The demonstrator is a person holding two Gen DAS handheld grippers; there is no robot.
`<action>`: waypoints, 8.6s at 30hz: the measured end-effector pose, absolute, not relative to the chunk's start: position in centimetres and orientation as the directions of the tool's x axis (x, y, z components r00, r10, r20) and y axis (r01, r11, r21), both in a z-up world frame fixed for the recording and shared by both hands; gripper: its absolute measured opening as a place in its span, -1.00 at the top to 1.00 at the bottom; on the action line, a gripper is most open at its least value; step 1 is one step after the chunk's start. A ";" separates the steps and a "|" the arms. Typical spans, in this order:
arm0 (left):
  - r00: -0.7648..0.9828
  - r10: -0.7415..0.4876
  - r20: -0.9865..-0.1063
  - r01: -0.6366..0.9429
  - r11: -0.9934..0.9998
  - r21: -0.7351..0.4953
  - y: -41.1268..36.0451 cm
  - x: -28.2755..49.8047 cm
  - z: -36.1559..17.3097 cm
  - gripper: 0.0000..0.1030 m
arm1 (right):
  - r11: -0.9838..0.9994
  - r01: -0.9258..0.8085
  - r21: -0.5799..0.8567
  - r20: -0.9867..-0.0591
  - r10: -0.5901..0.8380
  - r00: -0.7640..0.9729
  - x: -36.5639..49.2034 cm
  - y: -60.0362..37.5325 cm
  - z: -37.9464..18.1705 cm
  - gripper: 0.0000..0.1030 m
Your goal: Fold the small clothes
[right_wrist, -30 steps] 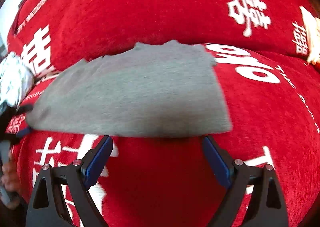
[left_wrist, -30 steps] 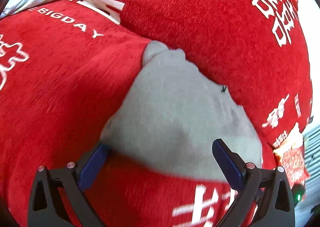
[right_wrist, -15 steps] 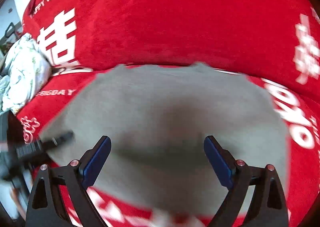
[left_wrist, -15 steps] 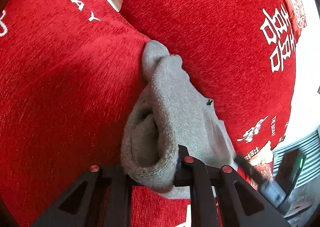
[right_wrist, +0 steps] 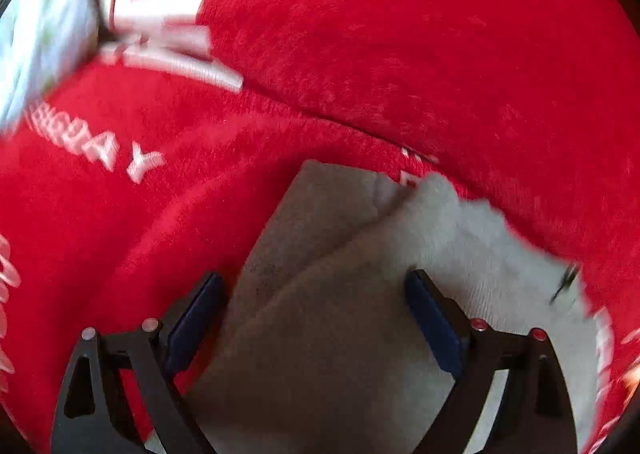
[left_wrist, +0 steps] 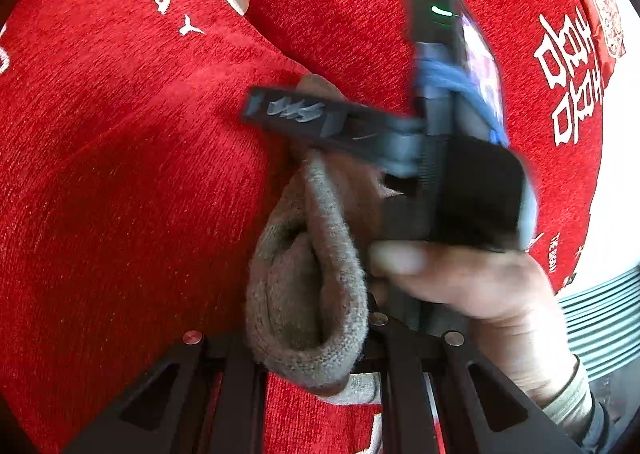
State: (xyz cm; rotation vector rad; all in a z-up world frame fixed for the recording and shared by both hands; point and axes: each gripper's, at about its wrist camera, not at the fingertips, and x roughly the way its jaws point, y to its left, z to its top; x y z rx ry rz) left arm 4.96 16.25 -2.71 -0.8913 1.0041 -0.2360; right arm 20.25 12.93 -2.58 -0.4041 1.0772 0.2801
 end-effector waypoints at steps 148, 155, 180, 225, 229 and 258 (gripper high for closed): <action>0.469 -0.160 -0.869 0.158 0.983 -0.096 -14.4 3.5 4.4 0.84 | 0.534 0.075 0.842 -0.501 0.725 0.473 16.3 -30.1 0.1 -0.57; 0.469 -0.161 -0.868 0.150 0.983 -0.101 -14.6 3.5 4.8 0.84 | 0.580 0.051 0.813 -0.544 0.725 0.424 16.7 -28.2 0.0 -0.57; 0.485 -0.184 -0.855 0.203 0.975 -0.095 -17.4 2.8 6.9 0.84 | 0.756 -0.188 0.627 -0.629 0.633 0.451 16.5 -26.7 6.1 0.53; 0.427 -0.110 -0.897 0.307 0.951 0.029 -26.0 5.0 2.2 0.84 | 0.797 -0.108 0.595 -0.689 0.575 0.441 18.7 -32.1 0.0 0.83; 0.434 -0.106 -0.895 0.309 0.950 0.037 -27.1 3.7 2.9 0.84 | 0.809 -0.073 0.584 -0.706 0.550 0.447 18.4 -32.5 0.0 0.63; 0.479 -0.281 -0.832 0.157 0.960 -0.234 -12.6 1.7 6.7 -0.61 | 0.752 -0.271 0.601 -0.574 0.642 0.508 5.7 -27.7 7.4 -0.55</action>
